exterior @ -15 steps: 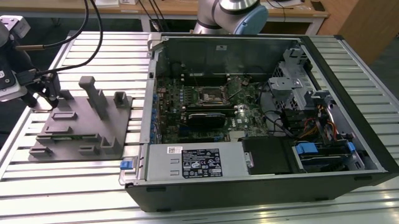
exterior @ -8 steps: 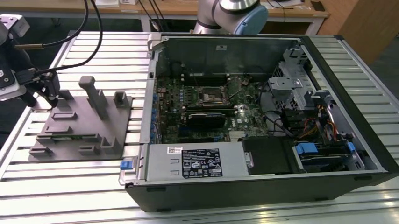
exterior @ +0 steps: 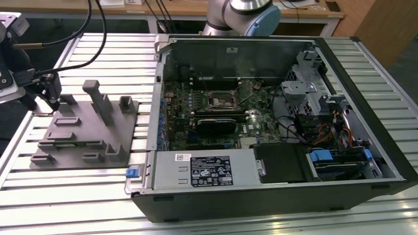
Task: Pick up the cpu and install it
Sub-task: 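Pick up the cpu and move it towards the insertion slot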
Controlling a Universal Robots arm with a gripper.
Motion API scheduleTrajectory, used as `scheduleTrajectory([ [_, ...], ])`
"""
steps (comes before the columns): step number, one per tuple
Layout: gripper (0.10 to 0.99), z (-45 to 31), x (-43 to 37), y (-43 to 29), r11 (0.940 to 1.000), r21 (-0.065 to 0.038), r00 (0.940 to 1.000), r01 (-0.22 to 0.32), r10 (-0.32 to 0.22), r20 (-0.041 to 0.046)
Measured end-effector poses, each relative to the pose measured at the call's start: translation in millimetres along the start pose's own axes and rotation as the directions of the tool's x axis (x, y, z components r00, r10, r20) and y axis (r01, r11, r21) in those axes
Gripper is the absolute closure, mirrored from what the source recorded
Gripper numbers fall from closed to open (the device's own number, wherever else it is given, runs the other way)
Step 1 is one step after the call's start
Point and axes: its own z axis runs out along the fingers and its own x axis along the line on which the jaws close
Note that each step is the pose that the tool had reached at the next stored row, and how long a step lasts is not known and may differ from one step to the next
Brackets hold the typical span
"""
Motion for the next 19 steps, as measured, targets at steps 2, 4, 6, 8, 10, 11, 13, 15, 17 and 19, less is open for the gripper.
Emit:
scheduleTrajectory([
  [2, 0.557, -2.1, 0.1, 0.2, 1.0, 0.0, 1.0, 0.0, 0.0, 0.0],
  [4, 0.557, -4.6, 0.1, 0.4, 1.0, 0.0, 1.0, 0.0, 0.0, 0.0],
  [6, 0.557, -7.1, 0.1, 0.7, 1.0, 0.0, 1.0, 0.0, 0.0, 0.0],
  [8, 0.557, -9.7, 0.1, 1.0, 1.0, 0.0, 1.0, 0.0, 0.0, 0.0],
  [10, 0.557, -12.0, 0.1, 1.2, 1.0, 0.0, 1.0, 0.0, 0.0, 0.0],
  [11, 0.557, -13.1, 0.2, 1.3, 1.0, 0.0, 1.0, 0.0, 0.0, 0.0],
  [13, 0.557, -14.3, 0.2, 1.4, 1.0, 0.0, 1.0, 0.0, 0.0, 0.0001],
  [15, 0.557, -15.4, 0.2, 1.5, 1.0, 0.0, 1.0, 0.0, 0.0, 0.0],
  [17, 0.557, -16.3, 0.2, 1.7, 1.0, 0.0, 1.0, 0.0, 0.0, 0.0001],
  [19, 0.557, -17.1, 0.2, 1.8, 1.0, 0.0, 1.0, 0.0, 0.0, 0.0],
])
